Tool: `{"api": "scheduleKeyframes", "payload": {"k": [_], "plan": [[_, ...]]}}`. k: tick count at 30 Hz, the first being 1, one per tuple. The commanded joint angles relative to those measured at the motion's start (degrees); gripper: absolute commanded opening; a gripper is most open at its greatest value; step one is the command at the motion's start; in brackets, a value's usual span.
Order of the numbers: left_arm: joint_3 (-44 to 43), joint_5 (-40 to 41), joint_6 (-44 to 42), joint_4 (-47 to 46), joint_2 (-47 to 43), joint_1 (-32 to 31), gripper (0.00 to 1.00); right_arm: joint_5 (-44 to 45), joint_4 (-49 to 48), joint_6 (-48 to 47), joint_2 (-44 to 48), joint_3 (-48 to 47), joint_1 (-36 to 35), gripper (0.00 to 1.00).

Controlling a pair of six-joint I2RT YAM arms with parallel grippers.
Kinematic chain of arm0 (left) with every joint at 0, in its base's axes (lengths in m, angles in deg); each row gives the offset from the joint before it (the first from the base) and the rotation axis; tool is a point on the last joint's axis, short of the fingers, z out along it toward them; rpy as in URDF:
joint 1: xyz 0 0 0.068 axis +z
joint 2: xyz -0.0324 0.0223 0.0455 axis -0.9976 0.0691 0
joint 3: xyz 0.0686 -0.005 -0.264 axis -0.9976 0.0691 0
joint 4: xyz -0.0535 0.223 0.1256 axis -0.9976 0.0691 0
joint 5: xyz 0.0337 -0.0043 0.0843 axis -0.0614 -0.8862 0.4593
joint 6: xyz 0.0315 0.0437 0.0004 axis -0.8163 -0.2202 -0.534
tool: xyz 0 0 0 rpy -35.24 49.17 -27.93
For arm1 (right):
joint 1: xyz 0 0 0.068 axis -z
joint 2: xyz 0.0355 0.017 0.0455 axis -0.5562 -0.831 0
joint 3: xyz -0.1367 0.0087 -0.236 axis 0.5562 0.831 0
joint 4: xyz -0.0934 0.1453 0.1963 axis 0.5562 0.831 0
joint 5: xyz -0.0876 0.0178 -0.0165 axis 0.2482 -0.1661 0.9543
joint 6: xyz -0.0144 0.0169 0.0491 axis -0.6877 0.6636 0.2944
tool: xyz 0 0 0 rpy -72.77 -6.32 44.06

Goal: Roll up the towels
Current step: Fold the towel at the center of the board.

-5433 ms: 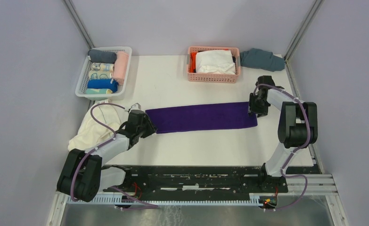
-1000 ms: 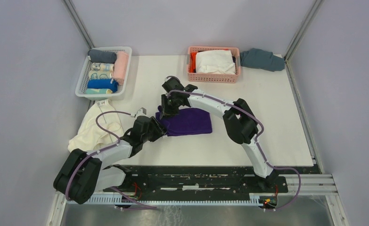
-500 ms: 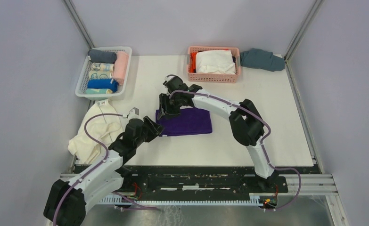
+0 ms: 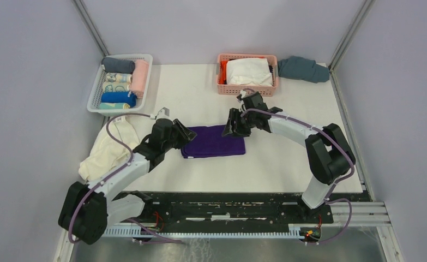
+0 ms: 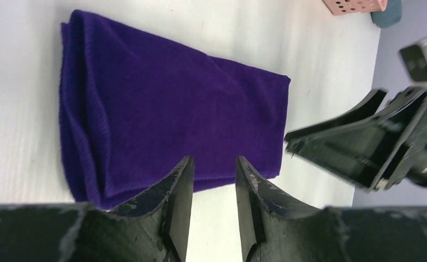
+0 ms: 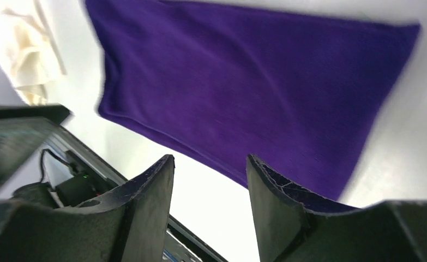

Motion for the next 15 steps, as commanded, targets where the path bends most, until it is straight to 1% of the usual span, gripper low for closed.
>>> {"api": "scheduleKeyframes", "payload": {"k": [1, 4, 7, 11, 15], "plan": [[-4.1, -3.8, -4.1, -7.6, 8.3, -0.3, 0.39, -2.8, -7.1, -1.2, 4.9, 7.5, 2.0, 0.6], [-3.2, -3.5, -4.6, -9.5, 12.8, -0.3, 0.36, -3.8, -9.6, -1.0, 5.9, 11.8, 3.0, 0.6], [-0.2, -1.7, -4.1, -11.0, 14.2, -0.2, 0.32, -4.4, -12.4, -0.7, 6.4, 15.3, 3.5, 0.6], [5.7, 1.0, -2.6, -11.2, 12.0, 0.8, 0.29, -4.3, -14.8, -0.2, 6.7, 18.6, 4.2, 0.6], [12.0, 2.2, 1.4, -11.1, 6.0, 2.7, 0.28, -4.3, -16.2, -0.4, 7.5, 20.8, 4.6, 0.6]]}}
